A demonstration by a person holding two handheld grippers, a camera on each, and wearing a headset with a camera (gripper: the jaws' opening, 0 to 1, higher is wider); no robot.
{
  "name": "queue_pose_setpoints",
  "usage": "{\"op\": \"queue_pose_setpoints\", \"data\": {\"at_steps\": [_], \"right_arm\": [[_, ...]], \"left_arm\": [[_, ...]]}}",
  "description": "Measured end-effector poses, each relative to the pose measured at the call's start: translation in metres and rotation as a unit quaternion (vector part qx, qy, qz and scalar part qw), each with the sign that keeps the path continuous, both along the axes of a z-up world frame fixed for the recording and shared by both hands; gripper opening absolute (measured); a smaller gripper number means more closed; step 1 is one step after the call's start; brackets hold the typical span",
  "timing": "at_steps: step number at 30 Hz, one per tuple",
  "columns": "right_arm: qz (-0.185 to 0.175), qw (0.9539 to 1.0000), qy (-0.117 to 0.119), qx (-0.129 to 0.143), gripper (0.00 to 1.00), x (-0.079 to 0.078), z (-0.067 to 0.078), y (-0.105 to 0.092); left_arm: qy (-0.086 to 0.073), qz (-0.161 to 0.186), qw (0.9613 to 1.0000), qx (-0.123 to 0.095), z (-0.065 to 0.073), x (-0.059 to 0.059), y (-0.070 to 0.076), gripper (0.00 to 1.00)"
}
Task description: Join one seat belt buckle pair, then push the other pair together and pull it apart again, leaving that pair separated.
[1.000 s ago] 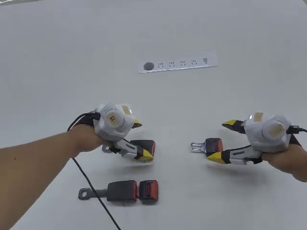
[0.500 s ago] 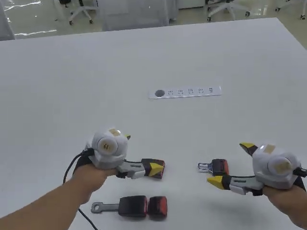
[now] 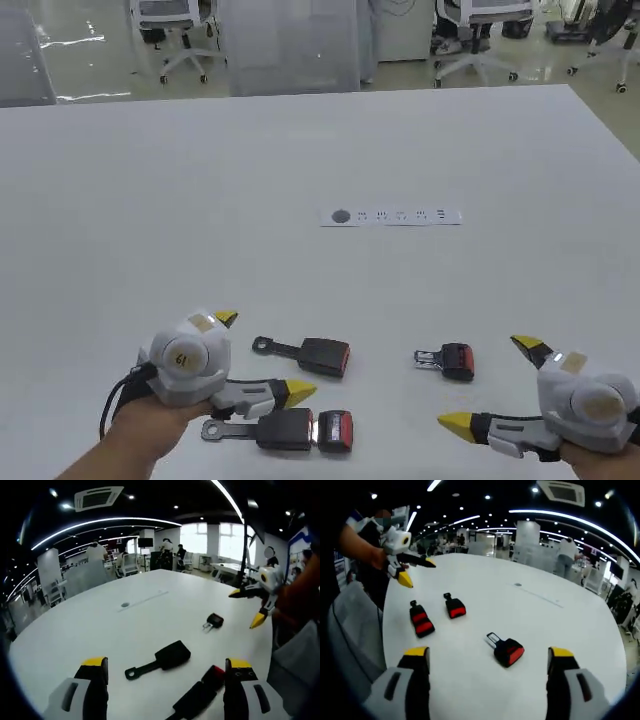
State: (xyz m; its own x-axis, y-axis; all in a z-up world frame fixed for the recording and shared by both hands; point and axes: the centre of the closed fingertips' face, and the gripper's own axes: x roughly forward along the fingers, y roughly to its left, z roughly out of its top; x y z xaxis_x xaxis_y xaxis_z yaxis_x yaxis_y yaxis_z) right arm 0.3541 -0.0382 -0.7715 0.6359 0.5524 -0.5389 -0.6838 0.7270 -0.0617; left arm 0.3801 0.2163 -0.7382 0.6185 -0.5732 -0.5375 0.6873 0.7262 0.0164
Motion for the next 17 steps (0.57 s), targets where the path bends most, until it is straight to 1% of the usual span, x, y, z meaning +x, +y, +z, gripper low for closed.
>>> {"op": "queue_pose_setpoints", "data": {"at_steps": [1, 3, 6, 7, 8, 9, 11, 12, 16, 17], "right_arm": [[0.001, 1.0000, -0.001, 0.000, 1.00, -0.003, 0.000, 0.001], [0.005, 1.0000, -0.002, -0.001, 1.00, -0.012, 0.000, 0.002], [0.002, 1.0000, 0.000, 0.002, 1.00, -0.020, 0.001, 0.002], [0.001, 1.0000, -0.002, 0.002, 1.00, -0.022, 0.001, 0.002], [0.001, 1.0000, -0.002, 0.001, 1.00, -0.024, 0.002, 0.002], [0.000, 1.0000, -0.002, 0.001, 1.00, -0.025, 0.002, 0.002], [-0.003, 1.0000, -0.001, 0.004, 1.00, -0.029, 0.002, 0.002], [-0.005, 1.0000, -0.003, 0.005, 1.00, -0.031, 0.003, 0.002], [-0.014, 0.9998, -0.005, 0.012, 1.00, -0.036, 0.004, 0.001], [-0.017, 0.9998, -0.003, 0.012, 1.00, -0.036, 0.004, 0.000]], "left_arm": [[0.001, -0.002, 1.0000, -0.005, 0.000, -0.005, 0.003, 1.00], [0.004, 0.001, 1.0000, -0.007, -0.001, -0.013, 0.011, 1.00], [0.006, 0.009, 0.9999, -0.006, -0.003, -0.023, 0.023, 1.00], [0.007, 0.010, 0.9999, -0.008, -0.003, -0.024, 0.025, 0.99], [0.008, 0.019, 0.9996, -0.018, -0.002, -0.027, 0.029, 0.98], [0.011, 0.025, 0.9994, -0.021, -0.002, -0.030, 0.034, 0.98], [0.010, 0.030, 0.9992, -0.024, -0.002, -0.035, 0.038, 0.98], [0.012, 0.033, 0.9990, -0.027, -0.002, -0.039, 0.041, 0.98], [0.019, 0.035, 0.9984, -0.040, -0.005, -0.052, 0.045, 0.98], [0.020, 0.037, 0.9982, -0.043, -0.005, -0.054, 0.045, 0.98]]}}
